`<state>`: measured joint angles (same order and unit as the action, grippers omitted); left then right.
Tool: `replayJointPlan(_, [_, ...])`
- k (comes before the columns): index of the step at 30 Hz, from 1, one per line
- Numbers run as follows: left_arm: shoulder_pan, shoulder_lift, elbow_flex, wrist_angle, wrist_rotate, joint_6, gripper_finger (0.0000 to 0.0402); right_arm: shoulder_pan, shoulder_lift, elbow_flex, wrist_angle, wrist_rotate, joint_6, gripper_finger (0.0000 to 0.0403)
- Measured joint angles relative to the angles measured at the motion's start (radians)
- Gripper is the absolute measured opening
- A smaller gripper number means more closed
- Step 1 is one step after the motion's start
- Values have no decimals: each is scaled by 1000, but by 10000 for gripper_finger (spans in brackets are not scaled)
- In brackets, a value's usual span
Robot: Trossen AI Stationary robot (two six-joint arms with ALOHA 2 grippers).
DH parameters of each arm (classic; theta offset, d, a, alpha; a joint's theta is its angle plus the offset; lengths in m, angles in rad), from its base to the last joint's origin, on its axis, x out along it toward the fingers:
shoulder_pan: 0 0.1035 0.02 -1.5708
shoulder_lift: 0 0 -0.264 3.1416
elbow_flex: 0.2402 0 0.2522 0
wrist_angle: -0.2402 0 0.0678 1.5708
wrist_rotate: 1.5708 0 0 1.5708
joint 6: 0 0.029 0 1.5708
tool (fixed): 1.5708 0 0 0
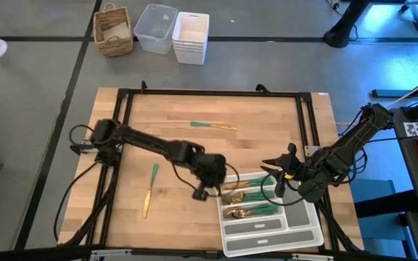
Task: Sort silverware
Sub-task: Put the bottom green table knife into the silverware tray
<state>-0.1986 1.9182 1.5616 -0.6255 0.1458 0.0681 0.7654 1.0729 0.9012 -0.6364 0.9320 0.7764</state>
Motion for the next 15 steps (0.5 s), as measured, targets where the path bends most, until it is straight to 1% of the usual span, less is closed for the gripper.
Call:
replayJointPlan(4, [15, -71, 0, -260, -3, -79, 1, 0, 0, 0, -1, -1, 0, 98])
replayJointPlan(6, [3, -98, 0, -386, -9, -169, 1, 0, 0, 0, -1, -4, 0, 98])
replayJointPlan(8, [-22, -116, -2, -493, -45, -287, 1, 0, 0, 0, 0, -6, 0, 98])
replayJointPlan(11, [-70, -140, -44, -582, -94, -455, 1, 0, 0, 0, -1, -9, 0, 98])
replayJointPlan(15, [-142, -189, -143, -594, -96, -693, 1, 0, 0, 0, -1, -9, 0, 98])
